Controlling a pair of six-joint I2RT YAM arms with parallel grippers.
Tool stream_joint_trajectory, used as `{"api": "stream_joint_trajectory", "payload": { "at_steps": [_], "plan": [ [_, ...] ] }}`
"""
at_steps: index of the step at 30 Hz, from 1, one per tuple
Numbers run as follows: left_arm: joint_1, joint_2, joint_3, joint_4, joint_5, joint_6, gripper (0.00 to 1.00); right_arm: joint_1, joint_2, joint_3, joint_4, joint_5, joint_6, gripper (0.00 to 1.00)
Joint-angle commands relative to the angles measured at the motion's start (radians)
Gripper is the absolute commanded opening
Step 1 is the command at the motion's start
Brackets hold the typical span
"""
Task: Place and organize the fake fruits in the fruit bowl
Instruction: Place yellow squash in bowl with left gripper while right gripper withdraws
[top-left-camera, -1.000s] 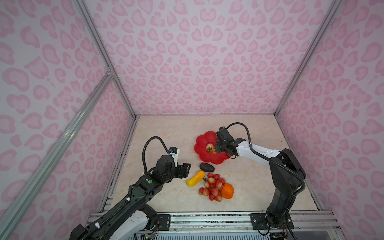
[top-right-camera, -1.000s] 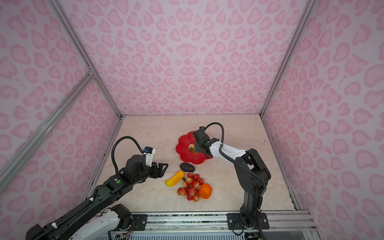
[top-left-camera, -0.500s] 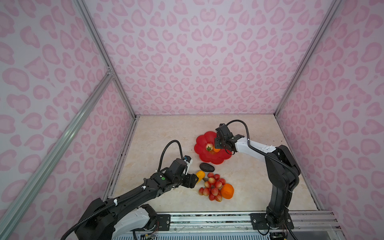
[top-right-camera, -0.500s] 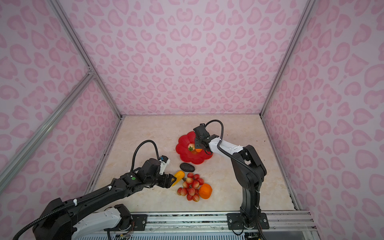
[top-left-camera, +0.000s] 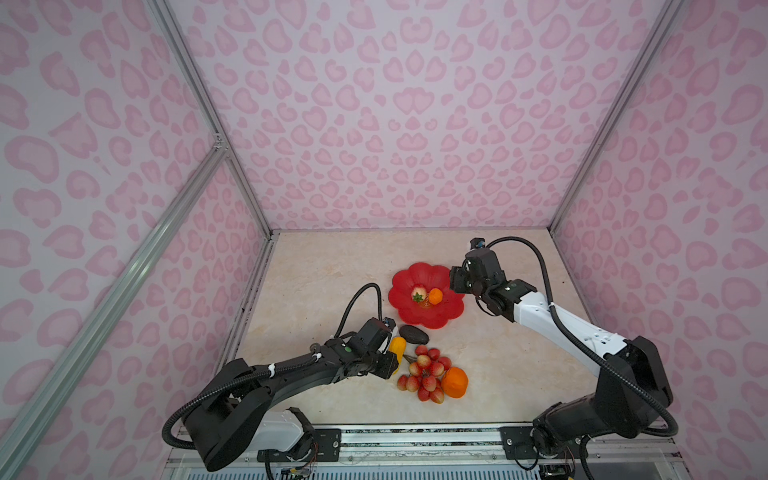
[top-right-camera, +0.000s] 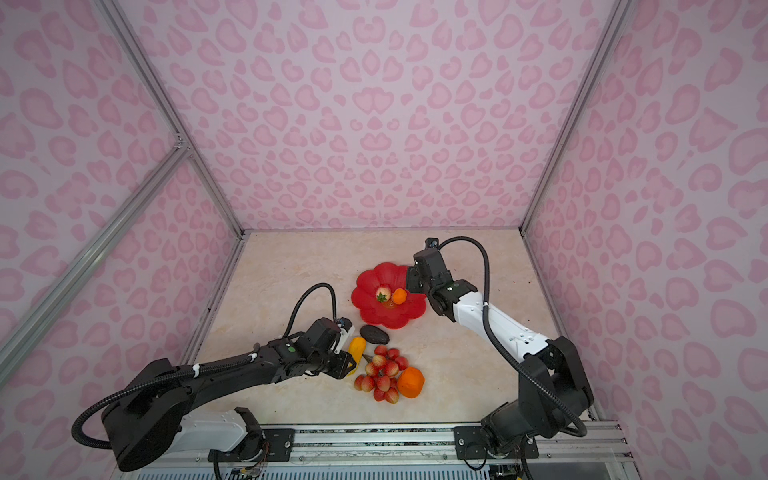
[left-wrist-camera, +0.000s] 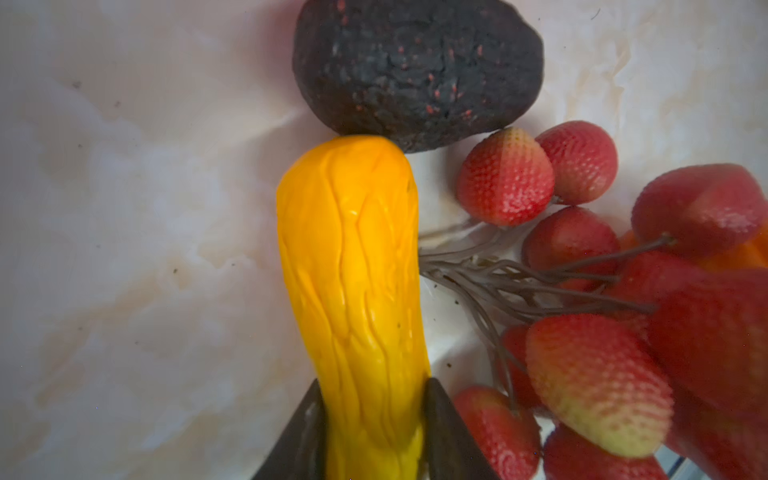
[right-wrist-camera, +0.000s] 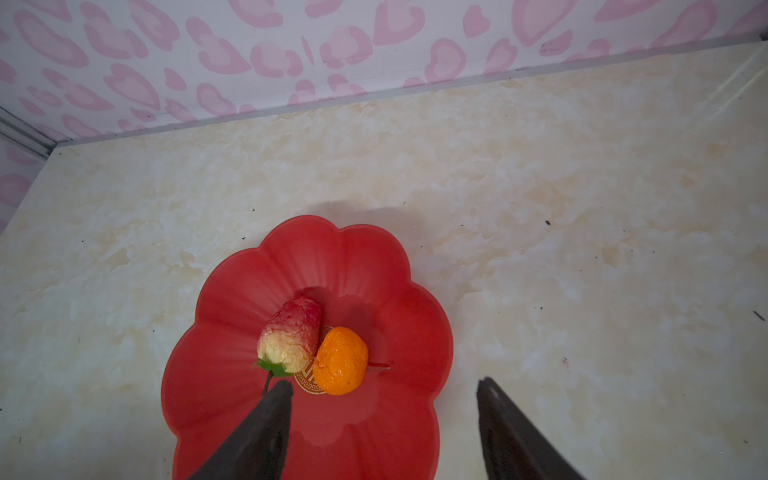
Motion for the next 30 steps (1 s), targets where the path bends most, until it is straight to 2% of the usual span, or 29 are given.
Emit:
{"api": "stream_joint_trajectory", "payload": {
  "at_steps": [1, 7, 9, 12, 18, 30],
  "plan": [
    [-0.003, -0.026, -0.005, -0.010, -0.004, 0.005, 0.27, -0.008, -0.028, -0.037, 0.046, 0.034, 0.014, 0.70],
    [-0.002, -0.256, -0.009, -0.106, -0.043, -0.018, 0.22, -0.026, -0.055, -0.060, 0.042, 0.034, 0.014, 0.70],
    [0.000, -0.343, 0.027, -0.130, -0.048, -0.016, 0.22, -0.029, -0.067, -0.067, 0.035, 0.036, 0.011, 0.70],
    [0.016, -0.374, 0.124, -0.151, -0.079, 0.016, 0.22, -0.038, -0.089, -0.083, 0.023, 0.026, 0.015, 0.70],
    [0.081, -0.162, 0.329, -0.110, -0.062, 0.103, 0.18, -0.038, -0.152, -0.137, -0.019, 0.002, 0.032, 0.70],
    [0.128, 0.393, 0.683, -0.089, -0.015, 0.103, 0.13, -0.037, -0.390, -0.312, -0.109, -0.012, 0.060, 0.70]
  ]
}}
